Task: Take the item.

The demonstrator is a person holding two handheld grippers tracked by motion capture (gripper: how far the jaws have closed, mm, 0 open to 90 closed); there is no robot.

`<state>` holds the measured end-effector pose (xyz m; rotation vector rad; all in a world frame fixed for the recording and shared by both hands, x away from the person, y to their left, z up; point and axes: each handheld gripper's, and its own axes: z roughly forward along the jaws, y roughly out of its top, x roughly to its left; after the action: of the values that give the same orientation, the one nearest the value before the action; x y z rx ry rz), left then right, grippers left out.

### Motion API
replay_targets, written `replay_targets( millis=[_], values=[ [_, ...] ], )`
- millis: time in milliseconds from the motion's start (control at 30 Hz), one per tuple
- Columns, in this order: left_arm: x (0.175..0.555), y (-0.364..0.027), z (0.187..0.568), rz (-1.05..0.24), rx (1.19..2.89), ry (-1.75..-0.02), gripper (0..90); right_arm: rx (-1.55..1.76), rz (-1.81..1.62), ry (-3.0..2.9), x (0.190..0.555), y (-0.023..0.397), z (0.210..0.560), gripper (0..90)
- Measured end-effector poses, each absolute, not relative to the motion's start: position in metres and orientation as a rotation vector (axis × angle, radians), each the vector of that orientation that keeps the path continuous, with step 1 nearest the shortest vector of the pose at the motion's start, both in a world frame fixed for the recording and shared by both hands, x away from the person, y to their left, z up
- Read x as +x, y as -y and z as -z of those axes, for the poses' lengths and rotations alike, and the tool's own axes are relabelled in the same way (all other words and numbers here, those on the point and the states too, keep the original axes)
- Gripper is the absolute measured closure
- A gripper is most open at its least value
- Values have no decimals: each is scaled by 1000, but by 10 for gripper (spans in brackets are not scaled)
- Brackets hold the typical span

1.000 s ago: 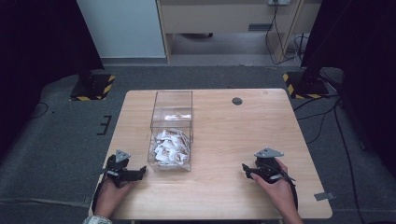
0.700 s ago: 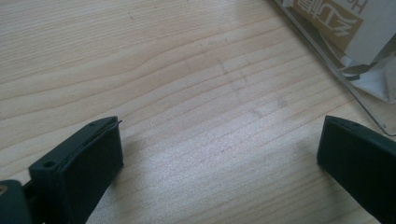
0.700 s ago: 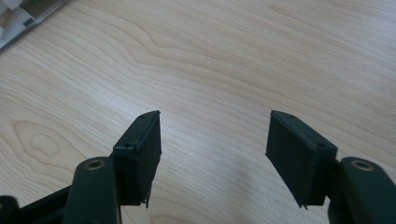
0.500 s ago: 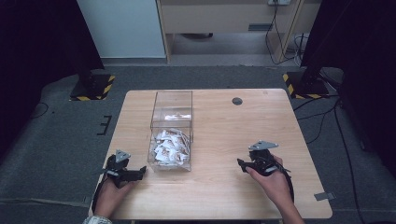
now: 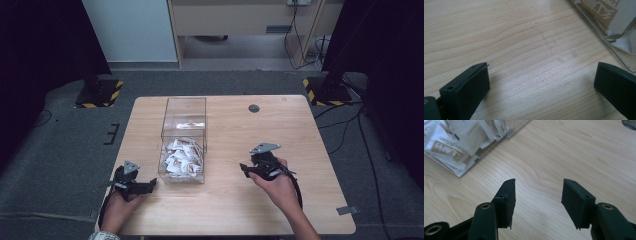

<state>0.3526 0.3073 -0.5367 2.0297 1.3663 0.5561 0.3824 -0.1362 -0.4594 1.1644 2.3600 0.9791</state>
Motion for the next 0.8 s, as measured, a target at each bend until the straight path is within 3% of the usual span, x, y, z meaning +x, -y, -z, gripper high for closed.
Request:
replay_targets(
  millis=[800],
  values=[
    [353, -307, 537, -556, 2030, -1366, 0, 1009, -1087, -2455, 391, 74, 422, 612]
  ],
)
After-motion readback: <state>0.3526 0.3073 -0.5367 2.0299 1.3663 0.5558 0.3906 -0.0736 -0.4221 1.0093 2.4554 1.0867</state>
